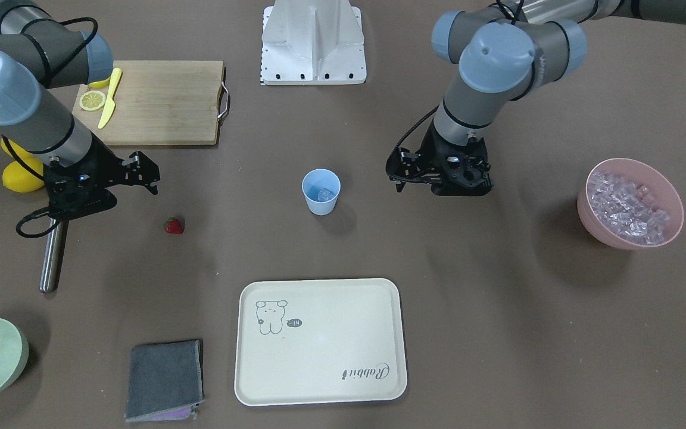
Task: Mash ice and strawberries in cup
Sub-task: 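Grasp the red strawberry with the right gripper while the left arm withdraws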
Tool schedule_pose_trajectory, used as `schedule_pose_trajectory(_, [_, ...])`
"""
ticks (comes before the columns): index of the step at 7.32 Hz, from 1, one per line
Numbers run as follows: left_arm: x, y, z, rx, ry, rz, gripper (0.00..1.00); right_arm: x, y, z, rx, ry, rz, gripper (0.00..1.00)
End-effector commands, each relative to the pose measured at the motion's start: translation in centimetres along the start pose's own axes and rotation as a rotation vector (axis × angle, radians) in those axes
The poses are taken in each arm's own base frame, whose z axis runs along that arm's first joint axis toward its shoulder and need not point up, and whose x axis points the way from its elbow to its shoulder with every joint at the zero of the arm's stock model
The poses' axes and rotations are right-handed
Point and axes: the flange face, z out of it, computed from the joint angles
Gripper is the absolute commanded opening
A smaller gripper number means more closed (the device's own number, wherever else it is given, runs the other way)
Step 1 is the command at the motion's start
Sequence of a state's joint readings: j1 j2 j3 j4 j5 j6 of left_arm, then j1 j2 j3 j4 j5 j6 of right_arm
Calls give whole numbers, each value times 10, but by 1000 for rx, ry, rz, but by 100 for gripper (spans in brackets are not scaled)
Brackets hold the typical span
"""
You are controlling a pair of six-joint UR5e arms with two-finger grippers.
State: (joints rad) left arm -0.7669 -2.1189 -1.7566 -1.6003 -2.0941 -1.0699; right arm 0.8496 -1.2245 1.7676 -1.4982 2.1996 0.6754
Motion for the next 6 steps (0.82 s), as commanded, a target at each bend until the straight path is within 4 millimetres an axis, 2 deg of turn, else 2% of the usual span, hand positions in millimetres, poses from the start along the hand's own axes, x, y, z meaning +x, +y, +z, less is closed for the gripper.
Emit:
schedule_pose_trajectory(1, [-53, -1, 4, -10, -38, -13, 97, -6, -16, 50, 7, 6, -27, 90])
schedule_pose_trajectory(2, [-94, 2, -13, 8, -51, 35, 97, 2, -22, 71, 24, -13, -8, 85])
schedule_pose_trajectory(3, [-106, 3, -20, 17, -53, 36, 97, 2, -20, 82, 20, -11, 3, 83])
schedule_pose_trajectory(4, [-106, -2, -23, 10, -62, 19, 97, -1, -17, 86, 16, -7, 1, 75])
schedule_pose_trajectory(5, [-86, -10, -32, -20, -98, -13, 97, 0, -15, 87, 12, -7, 27, 60])
schedule_pose_trajectory(6, [-77, -12, -37, -28, -123, -22, 97, -2, -14, 86, 11, -14, 35, 1])
